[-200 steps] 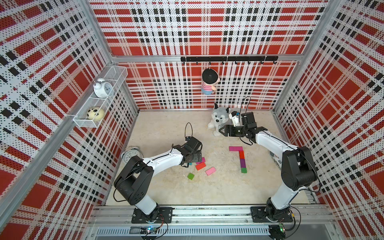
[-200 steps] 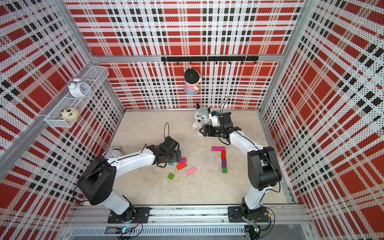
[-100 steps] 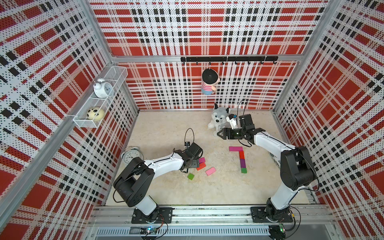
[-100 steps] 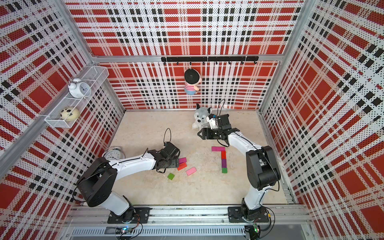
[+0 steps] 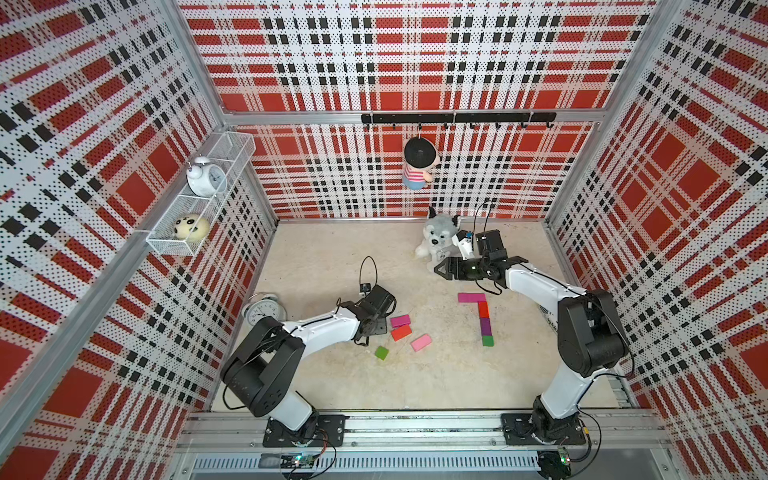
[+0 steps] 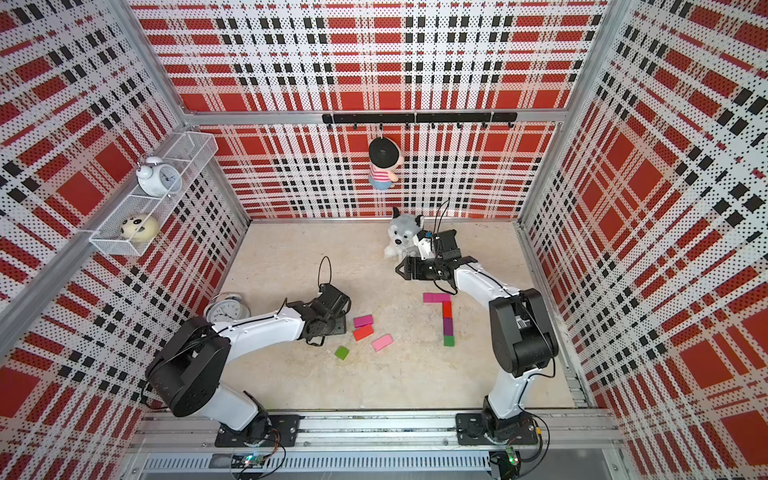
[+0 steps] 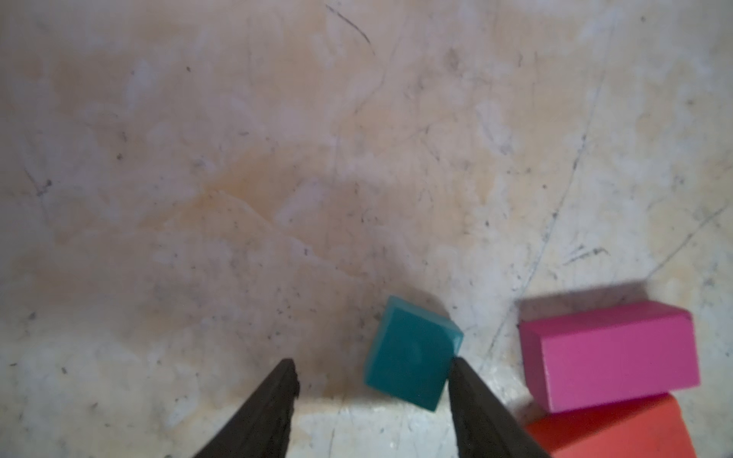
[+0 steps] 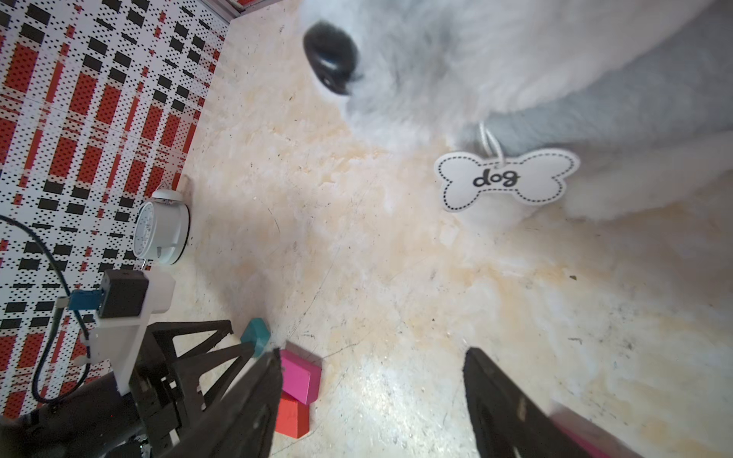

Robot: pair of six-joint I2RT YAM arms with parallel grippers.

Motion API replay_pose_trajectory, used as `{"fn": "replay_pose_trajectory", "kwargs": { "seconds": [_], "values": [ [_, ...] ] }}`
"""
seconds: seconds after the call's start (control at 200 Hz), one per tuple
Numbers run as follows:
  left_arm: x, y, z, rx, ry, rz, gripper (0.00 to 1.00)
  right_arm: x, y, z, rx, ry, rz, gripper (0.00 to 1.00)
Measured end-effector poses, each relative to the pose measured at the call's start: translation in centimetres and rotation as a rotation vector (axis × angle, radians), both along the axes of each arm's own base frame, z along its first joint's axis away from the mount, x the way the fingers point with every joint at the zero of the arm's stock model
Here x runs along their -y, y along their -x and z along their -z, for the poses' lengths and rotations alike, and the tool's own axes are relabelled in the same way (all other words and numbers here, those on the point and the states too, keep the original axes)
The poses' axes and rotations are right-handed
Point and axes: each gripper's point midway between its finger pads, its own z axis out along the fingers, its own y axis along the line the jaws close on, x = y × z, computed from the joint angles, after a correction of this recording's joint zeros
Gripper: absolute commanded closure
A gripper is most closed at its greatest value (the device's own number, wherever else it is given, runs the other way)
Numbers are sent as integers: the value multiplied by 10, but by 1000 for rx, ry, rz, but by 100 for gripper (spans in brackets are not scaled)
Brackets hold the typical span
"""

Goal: Assemble the number 7 with building blocks
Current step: Pick up the building block from the center of the board.

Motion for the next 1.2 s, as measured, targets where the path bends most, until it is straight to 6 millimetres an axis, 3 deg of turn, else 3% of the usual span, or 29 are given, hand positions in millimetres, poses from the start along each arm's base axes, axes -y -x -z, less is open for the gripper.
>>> {"fn": "replay_pose_trajectory", "kwargs": {
  "seconds": [0.18,0.441,0.727,1.198],
  "values": [
    [4,-5,-2,12,12,41,31,-9,1,2,-1,11,-8,24],
    [18,-6,0,8,24,116,34,-13,-1,6,-10,22,3,24],
    [16,-7,1,1,26,114,48,-13,-5,11,-20,30,13,24],
    [14,-6,7,-16,21,113,47,-17,-15,6,-9,24,14,24]
  ]
}}
